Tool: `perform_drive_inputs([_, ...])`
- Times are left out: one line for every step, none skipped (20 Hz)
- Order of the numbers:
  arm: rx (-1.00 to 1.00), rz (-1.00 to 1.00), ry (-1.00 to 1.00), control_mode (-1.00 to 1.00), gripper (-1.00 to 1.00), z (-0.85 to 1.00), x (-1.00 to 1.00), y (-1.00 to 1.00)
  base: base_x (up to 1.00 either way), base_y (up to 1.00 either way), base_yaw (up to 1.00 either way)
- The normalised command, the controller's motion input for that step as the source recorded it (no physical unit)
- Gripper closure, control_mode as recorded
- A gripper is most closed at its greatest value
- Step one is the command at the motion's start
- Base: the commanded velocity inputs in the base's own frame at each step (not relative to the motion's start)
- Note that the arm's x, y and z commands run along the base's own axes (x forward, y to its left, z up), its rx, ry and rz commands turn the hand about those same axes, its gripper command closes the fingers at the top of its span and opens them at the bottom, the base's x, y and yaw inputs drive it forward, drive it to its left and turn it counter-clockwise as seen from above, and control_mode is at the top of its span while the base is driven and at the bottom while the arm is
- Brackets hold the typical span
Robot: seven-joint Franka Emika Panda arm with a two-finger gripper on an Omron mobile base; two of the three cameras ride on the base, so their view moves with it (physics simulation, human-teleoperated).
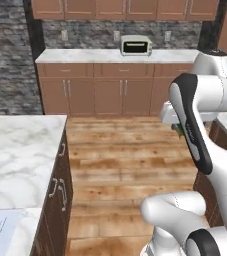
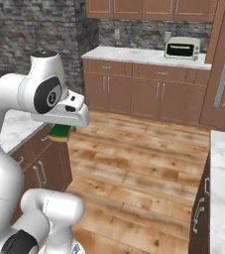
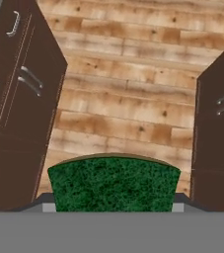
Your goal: Pick up the bar soap and sponge from the sink, and place them back in the cabinet, and close the cabinet doors.
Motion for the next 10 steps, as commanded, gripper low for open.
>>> perform_drive_inputs([0.00, 0.00, 0.00, 1.00, 1.00, 0.00, 0.00, 0.00, 0.54, 0.01, -0.32])
perform_drive_inputs([0.00, 0.00, 0.00, 1.00, 1.00, 0.00, 0.00, 0.00, 0.62, 0.03, -0.29])
perform_drive_inputs([0.00, 0.00, 0.00, 1.00, 1.00, 0.00, 0.00, 0.00, 0.65, 0.06, -0.25])
perform_drive_inputs([0.00, 0.00, 0.00, 1.00, 1.00, 0.00, 0.00, 0.00, 0.73, 0.20, -0.17])
perform_drive_inputs([0.00, 0.00, 0.00, 1.00, 1.00, 0.00, 0.00, 0.00, 0.77, 0.29, -0.10])
perform_drive_inputs([0.00, 0.00, 0.00, 1.00, 1.00, 0.00, 0.00, 0.00, 0.78, 0.21, -0.09])
perform_drive_inputs([0.00, 0.00, 0.00, 1.00, 1.00, 0.00, 0.00, 0.00, 0.85, 0.16, -0.05])
perform_drive_inputs([0.00, 0.00, 0.00, 1.00, 1.00, 0.00, 0.00, 0.00, 0.87, 0.10, -0.02])
perform_drive_inputs([0.00, 0.00, 0.00, 1.00, 1.00, 0.00, 0.00, 0.00, 0.86, 0.06, -0.03])
perform_drive_inputs([0.00, 0.00, 0.00, 1.00, 1.00, 0.00, 0.00, 0.00, 0.86, 0.04, -0.03])
